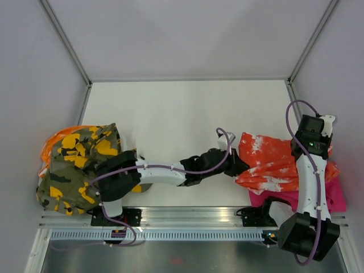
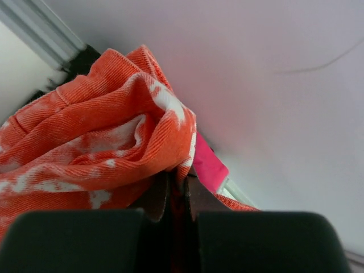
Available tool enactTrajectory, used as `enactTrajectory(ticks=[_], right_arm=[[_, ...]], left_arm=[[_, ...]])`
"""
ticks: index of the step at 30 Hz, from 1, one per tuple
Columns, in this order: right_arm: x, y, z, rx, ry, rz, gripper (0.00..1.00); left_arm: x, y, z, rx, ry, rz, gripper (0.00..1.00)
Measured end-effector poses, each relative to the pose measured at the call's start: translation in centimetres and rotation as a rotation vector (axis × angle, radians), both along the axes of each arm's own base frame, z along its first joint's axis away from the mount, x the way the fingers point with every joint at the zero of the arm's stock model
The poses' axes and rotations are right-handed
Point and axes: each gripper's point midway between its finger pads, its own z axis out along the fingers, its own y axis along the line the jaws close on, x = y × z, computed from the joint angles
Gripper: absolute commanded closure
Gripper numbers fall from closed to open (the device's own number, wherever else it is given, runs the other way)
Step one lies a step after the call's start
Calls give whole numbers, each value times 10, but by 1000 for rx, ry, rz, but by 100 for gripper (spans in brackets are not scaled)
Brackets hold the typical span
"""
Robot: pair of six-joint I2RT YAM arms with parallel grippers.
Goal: Fold and stack the trousers
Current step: Neatly place the folded trousers to the corner
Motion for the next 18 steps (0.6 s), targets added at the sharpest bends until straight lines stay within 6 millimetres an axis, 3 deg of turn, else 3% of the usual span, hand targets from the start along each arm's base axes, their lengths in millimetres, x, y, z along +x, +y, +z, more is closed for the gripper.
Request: enactTrajectory(ticks=[4, 7, 12, 18], right_arm=[[-29, -22, -27, -5, 72, -71, 100], [-47, -37, -33, 8, 76, -137, 100], [-36, -44, -33, -7, 52, -89, 100], [-23, -52, -35, -37, 45, -52, 100]], left_arm=[[-13, -22, -43, 46, 41, -24, 98], [-19, -36, -48, 26, 57, -36, 98], [-16, -42, -41, -11, 61, -11, 98], [-16, -54, -58, 9, 59, 6, 98]])
